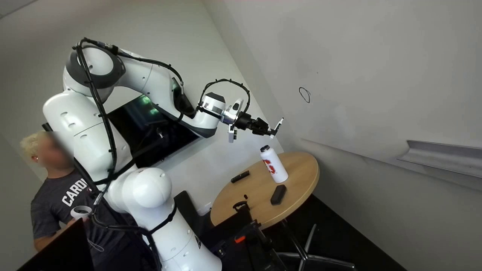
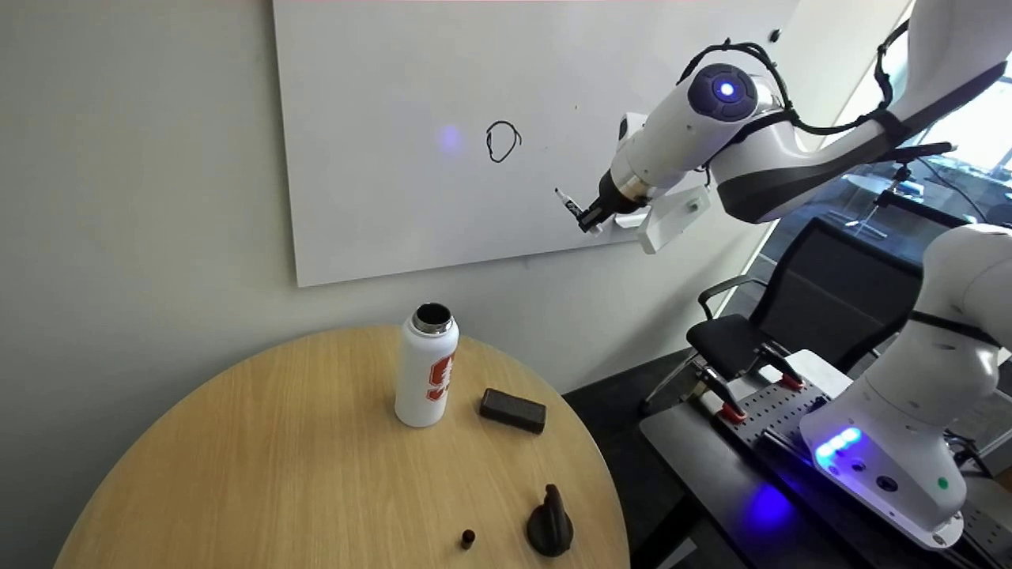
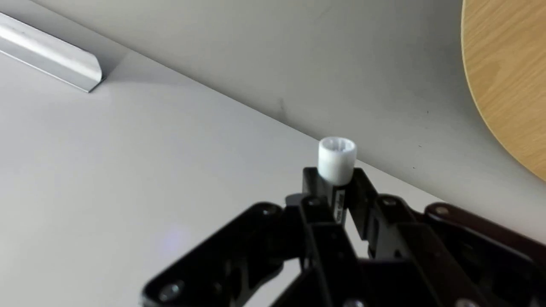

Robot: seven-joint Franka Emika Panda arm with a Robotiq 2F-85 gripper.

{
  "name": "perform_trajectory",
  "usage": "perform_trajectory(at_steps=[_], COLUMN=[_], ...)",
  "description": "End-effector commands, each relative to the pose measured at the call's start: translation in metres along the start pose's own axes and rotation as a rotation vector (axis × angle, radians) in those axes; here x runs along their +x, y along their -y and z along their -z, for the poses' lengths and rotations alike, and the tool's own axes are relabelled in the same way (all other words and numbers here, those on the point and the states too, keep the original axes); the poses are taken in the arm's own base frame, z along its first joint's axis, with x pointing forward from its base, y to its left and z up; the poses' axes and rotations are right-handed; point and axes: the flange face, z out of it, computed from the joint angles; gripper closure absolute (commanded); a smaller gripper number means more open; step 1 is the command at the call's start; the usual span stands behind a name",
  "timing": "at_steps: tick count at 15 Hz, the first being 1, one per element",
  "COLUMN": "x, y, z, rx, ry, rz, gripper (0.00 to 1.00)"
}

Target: Pick up the marker from the table, write with it on the white board and put it back on the table.

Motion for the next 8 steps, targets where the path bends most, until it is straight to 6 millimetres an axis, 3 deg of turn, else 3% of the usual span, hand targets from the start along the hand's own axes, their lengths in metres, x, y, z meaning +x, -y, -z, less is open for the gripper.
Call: perform_trajectory(at_steps=[1, 3, 8], x=[0.012, 0.018, 0.056], y=[-0.017, -0.035, -0.071], z=[-0.006, -0.009, -0.008], rx=[-0.069, -0.117, -0.173], ry=[0.069, 0.106, 0.083], rz=[-0.055, -0.085, -0.094], gripper=[0.95, 0.95, 0.95])
